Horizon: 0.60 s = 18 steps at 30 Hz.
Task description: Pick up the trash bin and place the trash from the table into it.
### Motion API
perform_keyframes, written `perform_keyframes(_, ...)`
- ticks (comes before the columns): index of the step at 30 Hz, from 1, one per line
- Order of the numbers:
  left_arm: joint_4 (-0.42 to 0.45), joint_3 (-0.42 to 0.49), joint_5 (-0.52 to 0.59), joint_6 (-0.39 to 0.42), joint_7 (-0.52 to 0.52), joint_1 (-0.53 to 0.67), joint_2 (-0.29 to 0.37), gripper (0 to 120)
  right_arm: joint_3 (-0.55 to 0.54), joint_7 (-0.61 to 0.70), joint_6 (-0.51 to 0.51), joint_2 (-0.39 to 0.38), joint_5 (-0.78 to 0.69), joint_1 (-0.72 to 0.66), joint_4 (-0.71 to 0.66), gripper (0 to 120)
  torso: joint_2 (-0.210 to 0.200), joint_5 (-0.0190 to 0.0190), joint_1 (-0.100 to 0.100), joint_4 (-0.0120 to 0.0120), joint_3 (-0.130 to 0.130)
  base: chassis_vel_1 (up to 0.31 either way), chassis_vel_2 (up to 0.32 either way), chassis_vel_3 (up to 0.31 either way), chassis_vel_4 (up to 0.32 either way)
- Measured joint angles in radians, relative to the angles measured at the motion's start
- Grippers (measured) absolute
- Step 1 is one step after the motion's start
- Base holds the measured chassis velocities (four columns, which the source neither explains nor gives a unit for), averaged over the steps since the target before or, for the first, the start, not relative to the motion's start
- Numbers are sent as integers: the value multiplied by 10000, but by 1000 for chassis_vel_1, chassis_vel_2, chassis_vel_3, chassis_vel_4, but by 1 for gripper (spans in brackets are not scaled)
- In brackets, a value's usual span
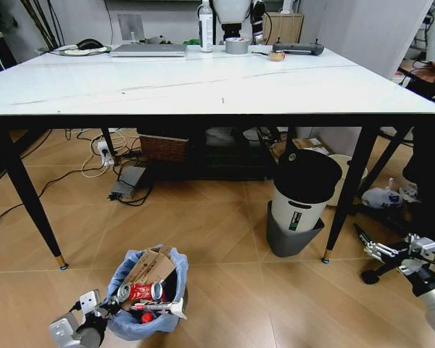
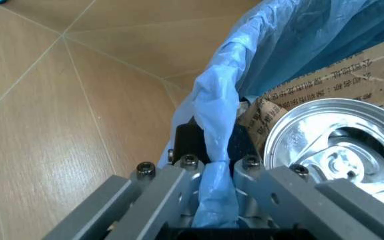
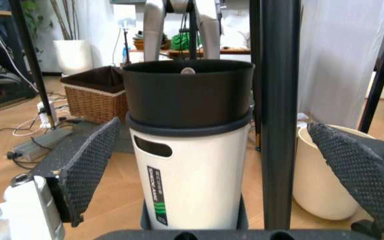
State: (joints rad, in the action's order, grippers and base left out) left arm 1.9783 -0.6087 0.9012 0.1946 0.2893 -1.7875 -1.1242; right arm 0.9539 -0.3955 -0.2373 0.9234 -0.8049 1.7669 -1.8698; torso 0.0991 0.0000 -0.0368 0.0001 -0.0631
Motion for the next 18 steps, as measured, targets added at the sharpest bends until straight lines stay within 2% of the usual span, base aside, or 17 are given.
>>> perform_keyframes(10,53,11,10,-5,19,2,-23,0,0,0,0,0,0,0,0,100,-356,0,26,0,331,0,0,0,0)
perform_keyframes(14,100,13,39,-29,44,9,-20,0,0,0,0,0,0,0,0,100,-571,1,25,0,552,0,0,0,0)
perform_keyframes(18,100,18,55,-37,47,41,-17,0,0,0,0,0,0,0,0,100,-665,0,26,1,635,0,0,0,0)
